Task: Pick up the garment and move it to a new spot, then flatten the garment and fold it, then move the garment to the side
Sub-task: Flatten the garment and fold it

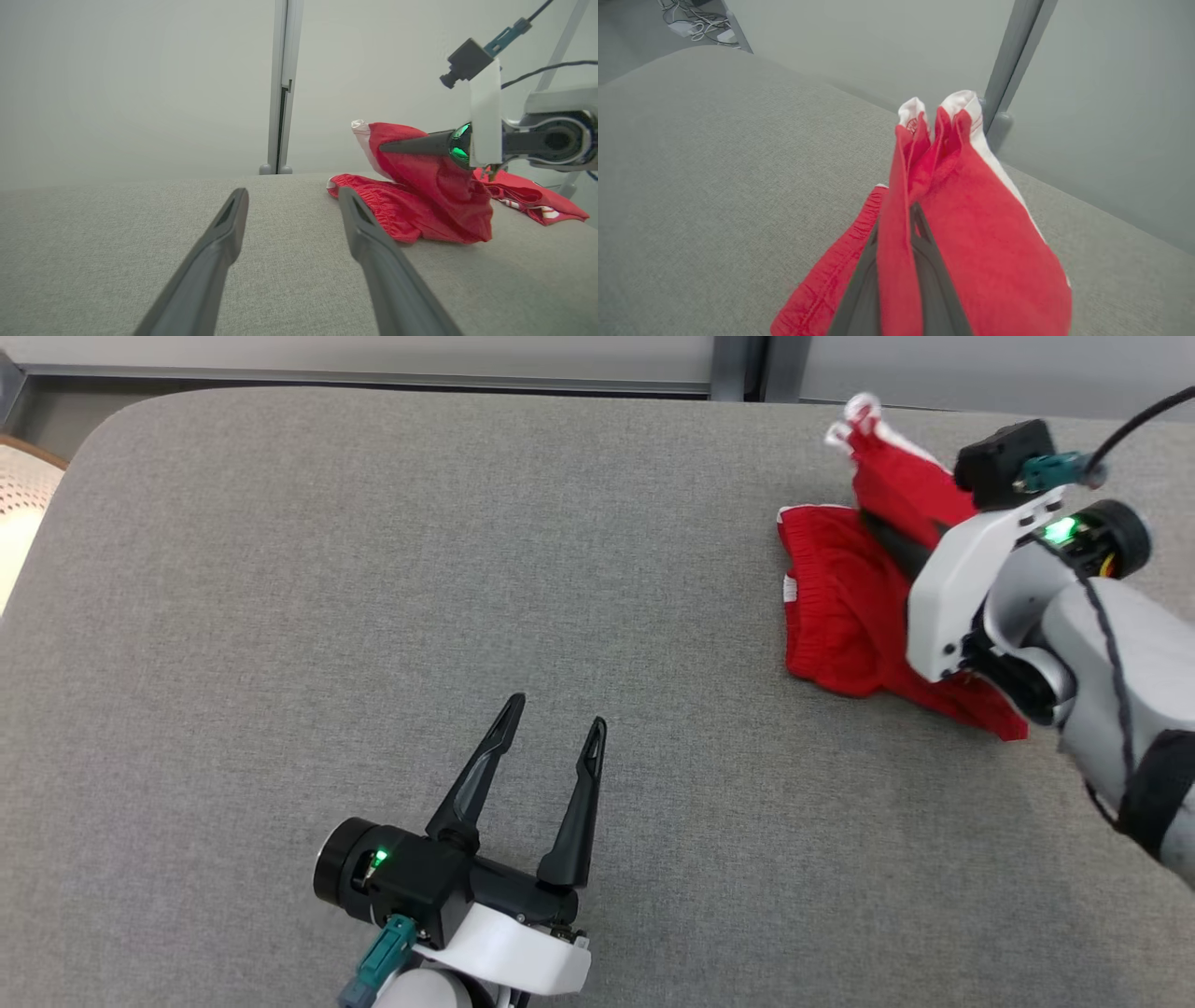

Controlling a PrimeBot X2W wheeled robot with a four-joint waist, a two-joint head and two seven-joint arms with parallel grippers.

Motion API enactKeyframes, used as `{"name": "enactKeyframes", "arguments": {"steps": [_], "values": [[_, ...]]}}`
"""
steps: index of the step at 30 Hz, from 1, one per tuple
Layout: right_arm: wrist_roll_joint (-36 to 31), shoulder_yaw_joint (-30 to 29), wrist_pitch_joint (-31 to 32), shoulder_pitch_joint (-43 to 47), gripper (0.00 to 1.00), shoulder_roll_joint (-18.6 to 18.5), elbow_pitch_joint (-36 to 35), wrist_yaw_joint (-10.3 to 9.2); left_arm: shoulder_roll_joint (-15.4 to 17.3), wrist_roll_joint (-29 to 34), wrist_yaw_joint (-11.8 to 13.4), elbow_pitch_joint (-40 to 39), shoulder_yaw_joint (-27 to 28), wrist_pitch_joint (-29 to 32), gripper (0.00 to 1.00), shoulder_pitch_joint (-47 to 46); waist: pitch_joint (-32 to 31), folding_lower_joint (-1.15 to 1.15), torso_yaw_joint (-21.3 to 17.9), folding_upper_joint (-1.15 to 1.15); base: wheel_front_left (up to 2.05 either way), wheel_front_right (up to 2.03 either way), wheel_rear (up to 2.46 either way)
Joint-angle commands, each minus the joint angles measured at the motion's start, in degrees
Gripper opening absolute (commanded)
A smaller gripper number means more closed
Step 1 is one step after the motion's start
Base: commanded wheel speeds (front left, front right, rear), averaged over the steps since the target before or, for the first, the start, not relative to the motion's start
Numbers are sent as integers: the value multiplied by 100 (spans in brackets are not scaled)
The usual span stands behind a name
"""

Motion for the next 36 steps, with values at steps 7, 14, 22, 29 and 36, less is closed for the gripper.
{"name": "enactKeyframes", "arguments": {"steps": [7, 14, 22, 29, 36], "values": [[134, -95, -20, 284, 100, 582, 95, -8, 19, -89, 81, 23, -55, -7, 100, -56, 24, 0, 98, 0, 0, 0, 0], [130, -585, -927, 245, 100, 264, -75, -11, 19, -120, 103, 43, -38, -7, 100, 10, -140, 0, 30, 0, 0, 0, 0], [-612, -1093, -1918, 647, 100, -543, 306, -8, 19, -65, 102, -12, 36, -7, 100, 160, -350, 0, -75, 0, 0, 0, 0], [-1173, -2021, -2160, 1612, 100, -574, -194, -9, 18, -27, 215, -111, 416, -7, 100, 460, -642, 0, -335, 0, 0, 0, 0], [-2886, -4266, -2161, 3792, 100, 199, -1930, -8, 19, 113, 389, -377, 1202, -7, 100, 1037, -1149, 0, -636, 0, 0, 0, 0]]}}
